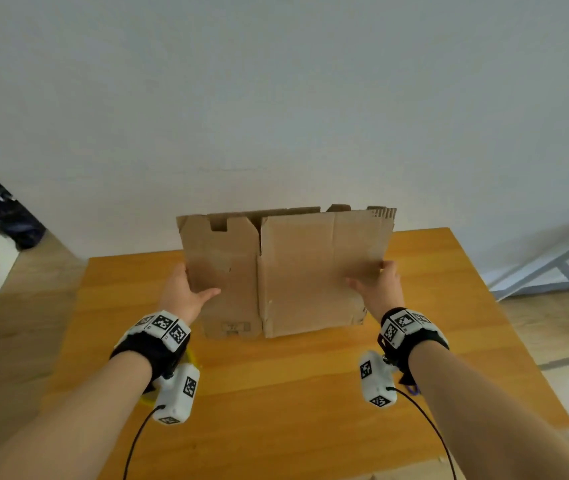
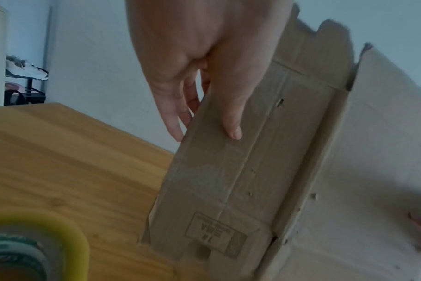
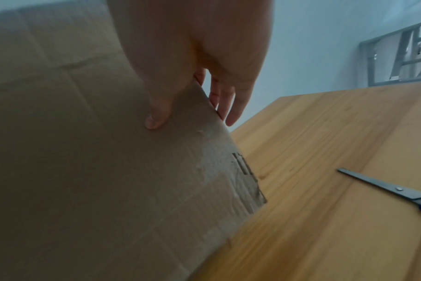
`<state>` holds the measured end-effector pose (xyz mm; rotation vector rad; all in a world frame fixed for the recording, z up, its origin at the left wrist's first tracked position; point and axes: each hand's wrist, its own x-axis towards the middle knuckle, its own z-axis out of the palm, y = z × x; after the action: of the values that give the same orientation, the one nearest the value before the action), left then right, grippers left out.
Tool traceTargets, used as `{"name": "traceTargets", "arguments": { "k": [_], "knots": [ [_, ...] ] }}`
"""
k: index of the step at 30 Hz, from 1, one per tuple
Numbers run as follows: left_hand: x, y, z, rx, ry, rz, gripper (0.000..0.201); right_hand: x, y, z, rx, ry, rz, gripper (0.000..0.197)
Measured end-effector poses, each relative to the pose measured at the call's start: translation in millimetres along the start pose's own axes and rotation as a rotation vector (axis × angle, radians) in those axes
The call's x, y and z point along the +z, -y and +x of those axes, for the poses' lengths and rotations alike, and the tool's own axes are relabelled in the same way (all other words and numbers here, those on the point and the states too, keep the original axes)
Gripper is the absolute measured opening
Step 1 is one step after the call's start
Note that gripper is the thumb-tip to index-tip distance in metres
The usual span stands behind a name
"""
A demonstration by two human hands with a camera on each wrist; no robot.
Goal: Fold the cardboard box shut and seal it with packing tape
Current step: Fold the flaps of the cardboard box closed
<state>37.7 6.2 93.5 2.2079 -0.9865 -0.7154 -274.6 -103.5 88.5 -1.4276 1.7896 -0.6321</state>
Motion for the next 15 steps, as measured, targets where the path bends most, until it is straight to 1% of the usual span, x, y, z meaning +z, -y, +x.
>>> {"name": "traceTargets", "arguments": {
  "k": [2, 4, 5, 9, 12, 15],
  "knots": [
    [-3.5, -1.4, 1.0, 0.001, 0.011, 0.013, 0.069, -0.1, 1.0, -0.8, -0.017, -0.002, 0.033, 0.064],
    [-6.5, -4.6, 1.7, -0.010, 0.012, 0.042, 0.060, -0.3, 1.1, -0.4, -0.044, 0.006, 0.036, 0.057],
    [-7.3, -5.7, 2.4, -0.014, 0.012, 0.054, 0.055, -0.6, 0.9, 0.3, -0.053, 0.014, 0.039, 0.056],
    [-9.8, -9.2, 3.8, -0.010, -0.008, 0.039, 0.046, -1.7, -0.1, 7.9, -0.106, 0.010, 0.038, 0.057],
    [-10.1, -11.7, 3.1, 0.025, -0.024, -0.011, 0.038, -2.6, 0.4, 17.1, -0.127, 0.020, 0.056, 0.050],
    [-11.2, -8.4, 5.2, -0.009, -0.015, -0.019, 0.041, -1.4, -1.0, 26.3, -0.116, 0.050, 0.051, 0.038]
  ]
}}
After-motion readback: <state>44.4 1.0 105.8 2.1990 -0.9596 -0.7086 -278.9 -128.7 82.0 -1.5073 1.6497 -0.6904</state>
